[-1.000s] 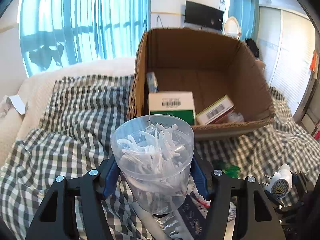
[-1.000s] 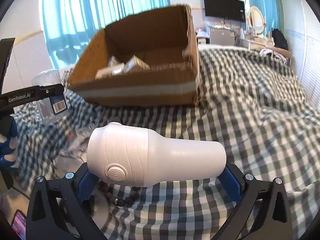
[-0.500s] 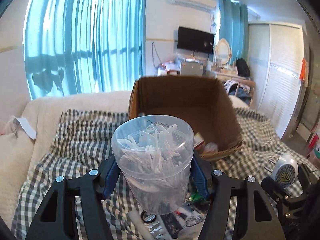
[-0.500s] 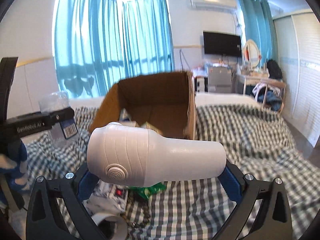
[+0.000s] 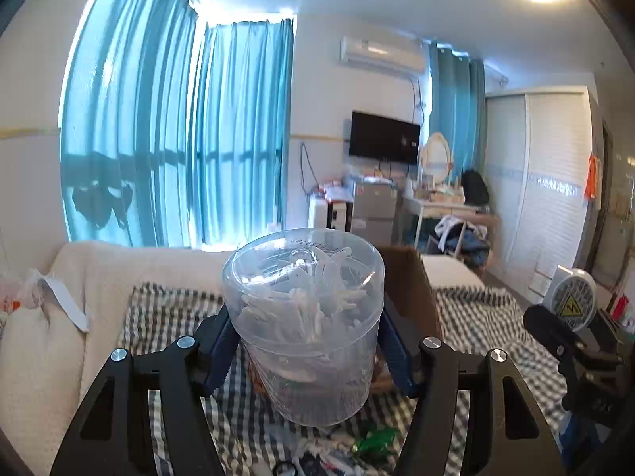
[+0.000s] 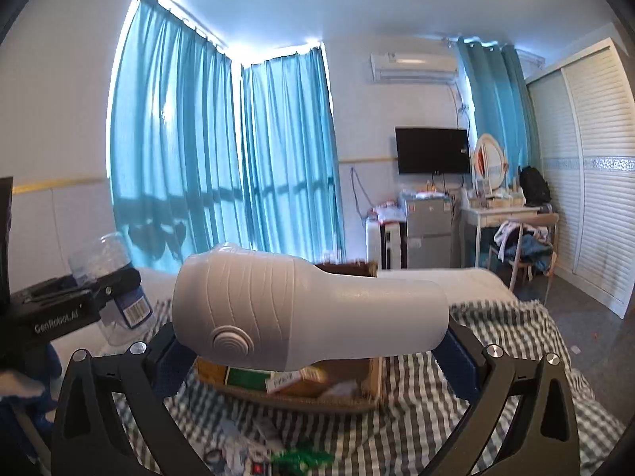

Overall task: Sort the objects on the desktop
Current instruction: 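Lift the container and white bottle and carry both over the cardboard box, then open both tools to drop the container and bottle into the box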

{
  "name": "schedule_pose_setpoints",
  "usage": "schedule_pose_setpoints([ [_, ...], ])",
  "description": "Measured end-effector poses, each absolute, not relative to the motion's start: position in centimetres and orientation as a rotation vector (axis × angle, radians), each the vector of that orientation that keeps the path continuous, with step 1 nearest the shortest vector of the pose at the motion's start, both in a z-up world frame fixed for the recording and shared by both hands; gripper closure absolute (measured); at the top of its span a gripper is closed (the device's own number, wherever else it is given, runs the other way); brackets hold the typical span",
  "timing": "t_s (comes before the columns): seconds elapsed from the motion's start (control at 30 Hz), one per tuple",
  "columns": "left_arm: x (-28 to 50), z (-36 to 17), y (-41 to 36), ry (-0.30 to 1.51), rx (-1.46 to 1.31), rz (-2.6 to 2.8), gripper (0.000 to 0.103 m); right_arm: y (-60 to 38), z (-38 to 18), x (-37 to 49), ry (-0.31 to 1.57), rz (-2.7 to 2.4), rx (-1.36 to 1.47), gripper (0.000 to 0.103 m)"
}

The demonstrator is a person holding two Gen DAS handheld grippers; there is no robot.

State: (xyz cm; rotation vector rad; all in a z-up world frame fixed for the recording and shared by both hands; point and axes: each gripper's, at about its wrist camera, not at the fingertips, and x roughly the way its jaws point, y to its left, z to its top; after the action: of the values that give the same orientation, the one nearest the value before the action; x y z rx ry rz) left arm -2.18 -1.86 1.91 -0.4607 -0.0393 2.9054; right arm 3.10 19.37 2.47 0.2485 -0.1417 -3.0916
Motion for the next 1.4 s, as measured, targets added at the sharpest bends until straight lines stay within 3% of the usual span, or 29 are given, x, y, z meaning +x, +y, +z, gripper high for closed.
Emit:
schedule_pose_setpoints([
  [0.53,-6.4,4.5,-1.1,-0.004,-0.346,2.926,0.038,18.2,4.7,-1.3,-0.008,-3.077,0.162,0.001],
  [1.4,-21.3,-8.0,1.8,0.107,-0.747,2.806,0.036,18.8,-7.9,-17.6,0.153,-3.031,0.550,0.000],
])
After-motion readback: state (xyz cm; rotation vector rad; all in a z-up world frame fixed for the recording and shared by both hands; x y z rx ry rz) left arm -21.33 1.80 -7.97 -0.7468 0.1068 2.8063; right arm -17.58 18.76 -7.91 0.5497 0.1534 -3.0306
